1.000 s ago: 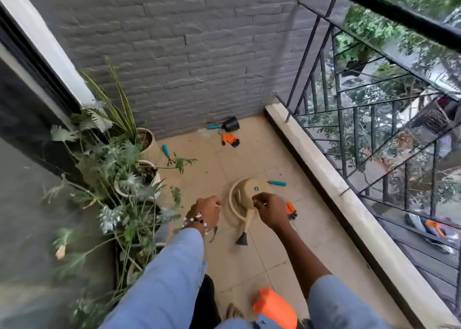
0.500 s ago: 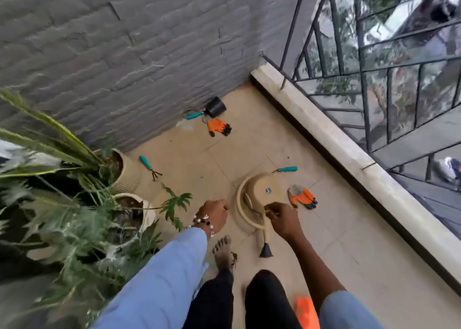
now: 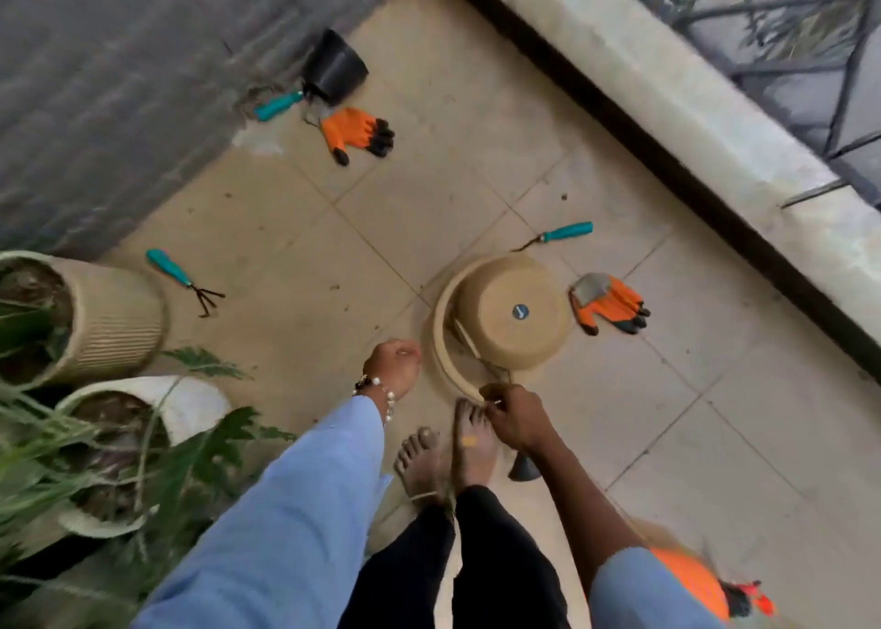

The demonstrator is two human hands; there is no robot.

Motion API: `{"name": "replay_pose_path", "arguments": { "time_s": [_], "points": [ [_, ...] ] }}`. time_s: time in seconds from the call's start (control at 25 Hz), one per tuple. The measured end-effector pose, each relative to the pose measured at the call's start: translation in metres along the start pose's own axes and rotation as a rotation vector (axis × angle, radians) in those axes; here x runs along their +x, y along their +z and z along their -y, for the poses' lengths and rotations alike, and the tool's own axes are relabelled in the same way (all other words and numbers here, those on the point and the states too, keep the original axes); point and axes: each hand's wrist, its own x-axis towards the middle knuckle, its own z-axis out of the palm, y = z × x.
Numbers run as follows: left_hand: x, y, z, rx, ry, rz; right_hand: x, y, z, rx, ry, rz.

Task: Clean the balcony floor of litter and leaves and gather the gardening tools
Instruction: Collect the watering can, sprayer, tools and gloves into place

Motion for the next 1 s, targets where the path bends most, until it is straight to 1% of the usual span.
{"name": "replay_pose_path", "arguments": {
  "time_s": [0.12,0.24,0.36,0.44,0.56,0.72,0.8,0.92,1.0],
  "points": [
    [0.078,0.027,0.001,-0.037,-0.012,-0.013,0.084,0.03,-0.031,-0.021,0.006,0.11],
    [0.159,0.062,0.018,-0.112,-0.056,-0.026,0.158,0.061,-0.058,-0.056,-0.008,0.198],
    [0.207,0.084,0.033,-0.173,-0.103,0.032,0.198,0.084,-0.073,-0.05,0.0,0.316],
    [0.219,0.093,0.034,-0.278,-0.118,0.075,0.204,0.09,-0.077,0.051,0.046,0.364],
    [0.198,0.094,0.022,-0.422,-0.141,0.095,0.192,0.08,-0.075,0.165,0.082,0.309],
    [0.129,0.089,-0.021,-0.451,-0.106,0.203,0.132,0.052,-0.062,0.057,0.013,0.061],
    [0.093,0.093,-0.046,-0.442,-0.087,0.222,0.096,0.038,-0.055,0.075,0.038,-0.065],
    [0.019,0.09,-0.08,-0.422,-0.08,0.181,0.024,-0.001,-0.039,0.217,0.099,-0.19],
    [-0.038,0.075,-0.098,-0.444,-0.097,0.103,-0.029,-0.029,-0.023,0.249,0.074,-0.209]
  ]
}}
